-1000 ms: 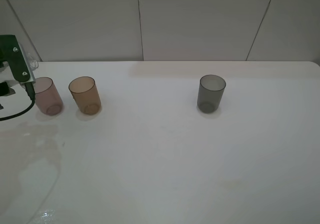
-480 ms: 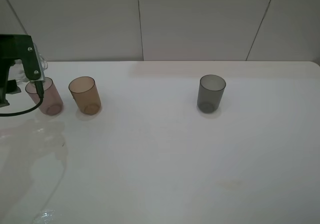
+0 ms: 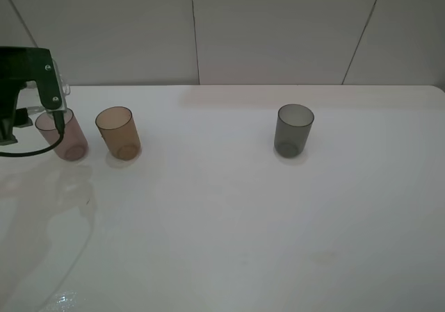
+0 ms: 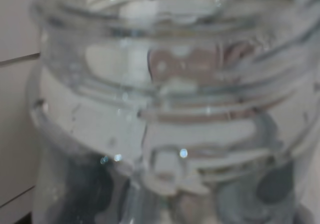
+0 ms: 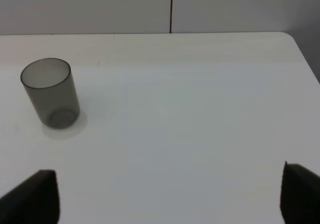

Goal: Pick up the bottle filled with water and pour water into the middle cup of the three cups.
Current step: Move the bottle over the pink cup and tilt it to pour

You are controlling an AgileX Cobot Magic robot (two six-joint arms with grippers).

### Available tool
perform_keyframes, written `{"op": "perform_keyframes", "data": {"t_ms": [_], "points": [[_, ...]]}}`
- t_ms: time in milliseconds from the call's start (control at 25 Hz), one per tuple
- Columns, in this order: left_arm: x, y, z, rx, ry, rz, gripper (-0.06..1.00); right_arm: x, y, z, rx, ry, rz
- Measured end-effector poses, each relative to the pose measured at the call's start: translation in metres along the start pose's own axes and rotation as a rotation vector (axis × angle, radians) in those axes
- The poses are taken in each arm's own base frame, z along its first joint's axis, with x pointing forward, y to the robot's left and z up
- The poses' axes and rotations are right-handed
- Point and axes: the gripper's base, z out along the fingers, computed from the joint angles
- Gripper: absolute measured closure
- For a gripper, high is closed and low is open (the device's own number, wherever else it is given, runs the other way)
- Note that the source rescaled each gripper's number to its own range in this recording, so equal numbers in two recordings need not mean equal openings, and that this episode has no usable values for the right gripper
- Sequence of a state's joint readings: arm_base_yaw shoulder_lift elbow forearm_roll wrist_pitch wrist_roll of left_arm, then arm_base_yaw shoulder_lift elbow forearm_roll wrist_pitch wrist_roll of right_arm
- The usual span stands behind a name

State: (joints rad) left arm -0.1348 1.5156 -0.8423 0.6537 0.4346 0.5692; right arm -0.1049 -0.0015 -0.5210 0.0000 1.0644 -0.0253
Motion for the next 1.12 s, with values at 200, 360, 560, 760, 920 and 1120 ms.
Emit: {"op": "perform_keyframes", "data": {"t_ms": [200, 360, 560, 760, 920, 1120], "points": [[-0.007, -0.004, 0.007, 0.026, 0.016, 0.043, 0.92, 0.0, 0.0, 0.0, 0.0, 0.0, 0.0], [-0.019, -0.001, 0.012, 0.037, 0.022, 0.076, 0.92, 0.0, 0.0, 0.0, 0.0, 0.0, 0.0], [-0.028, 0.003, 0.017, 0.044, 0.05, 0.1, 0.92, 0.0, 0.0, 0.0, 0.0, 0.0, 0.0], [-0.039, 0.004, 0.021, 0.048, 0.049, 0.128, 0.92, 0.0, 0.0, 0.0, 0.0, 0.0, 0.0], [-0.043, 0.005, 0.026, 0.052, 0.058, 0.137, 0.92, 0.0, 0.0, 0.0, 0.0, 0.0, 0.0], [-0.044, 0.008, 0.026, 0.031, 0.061, 0.165, 0.92, 0.0, 0.0, 0.0, 0.0, 0.0, 0.0]]}}
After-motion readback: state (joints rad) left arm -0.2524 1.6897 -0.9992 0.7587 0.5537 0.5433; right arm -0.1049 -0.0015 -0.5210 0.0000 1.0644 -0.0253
